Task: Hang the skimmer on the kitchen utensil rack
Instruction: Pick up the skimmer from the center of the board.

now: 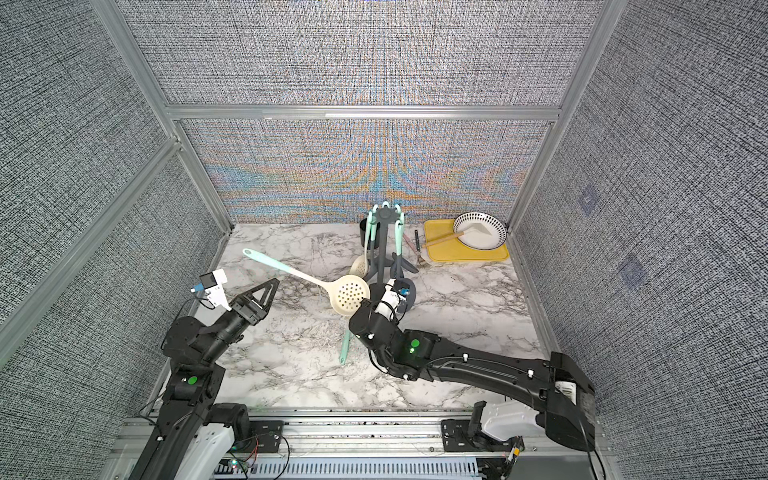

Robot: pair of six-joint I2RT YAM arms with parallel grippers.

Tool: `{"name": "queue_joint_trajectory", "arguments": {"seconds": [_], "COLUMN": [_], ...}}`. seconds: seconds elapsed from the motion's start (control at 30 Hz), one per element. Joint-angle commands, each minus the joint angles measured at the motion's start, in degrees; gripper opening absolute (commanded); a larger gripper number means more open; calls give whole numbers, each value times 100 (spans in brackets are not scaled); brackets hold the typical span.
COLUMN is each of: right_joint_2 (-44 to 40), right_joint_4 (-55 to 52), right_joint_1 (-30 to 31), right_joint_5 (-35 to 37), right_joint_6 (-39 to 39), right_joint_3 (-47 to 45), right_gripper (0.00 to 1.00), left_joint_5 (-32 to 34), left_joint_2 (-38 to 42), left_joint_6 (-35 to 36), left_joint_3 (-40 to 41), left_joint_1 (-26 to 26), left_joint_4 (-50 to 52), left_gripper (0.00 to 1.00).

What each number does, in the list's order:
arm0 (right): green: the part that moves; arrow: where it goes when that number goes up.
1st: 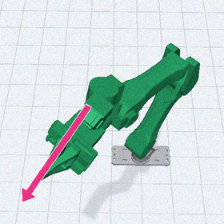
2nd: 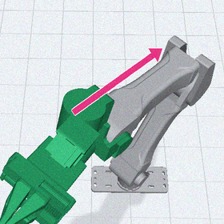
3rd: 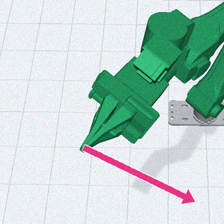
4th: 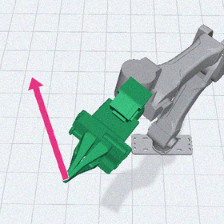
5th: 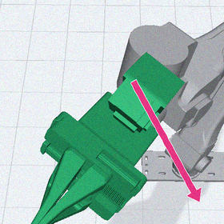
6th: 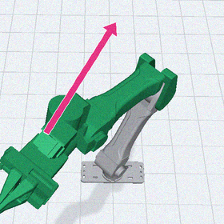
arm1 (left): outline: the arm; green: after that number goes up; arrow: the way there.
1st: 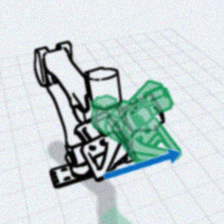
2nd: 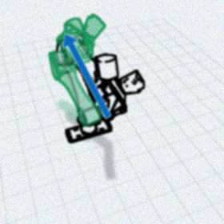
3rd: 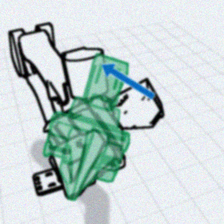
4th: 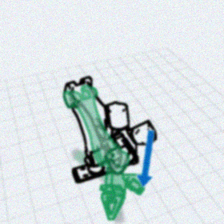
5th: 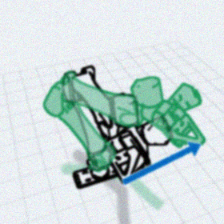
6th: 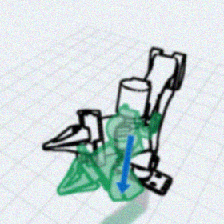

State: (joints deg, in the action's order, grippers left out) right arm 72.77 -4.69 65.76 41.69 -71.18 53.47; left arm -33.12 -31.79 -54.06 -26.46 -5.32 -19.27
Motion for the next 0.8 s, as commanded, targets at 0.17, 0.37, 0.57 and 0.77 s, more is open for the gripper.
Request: {"name": "queue_joint_trajectory", "arguments": {"seconds": [0.17,0.37,0.57,0.77], "right_joint_2": [-398,-618,-625,-517], "right_joint_4": [557,777,811,750], "right_joint_1": [56,136,157,170], "right_joint_5": [-211,-233,-287,-236], "right_joint_6": [24,72,168,350], "right_joint_3": [-293,-533,-584,-522], "right_gripper": [0,0,0,0], "left_joint_5": [-280,-84,-104,-90], "left_joint_2": [-550,-860,-1022,-1119], "left_joint_6": [-52,-129,-157,-91], "left_joint_3": [-517,-820,-1022,-1132], "left_joint_1": [-7,-17,-57,-95], "left_joint_4": [-855,-1017,-1106,-973], "left_gripper": [89,57,47,2]}}
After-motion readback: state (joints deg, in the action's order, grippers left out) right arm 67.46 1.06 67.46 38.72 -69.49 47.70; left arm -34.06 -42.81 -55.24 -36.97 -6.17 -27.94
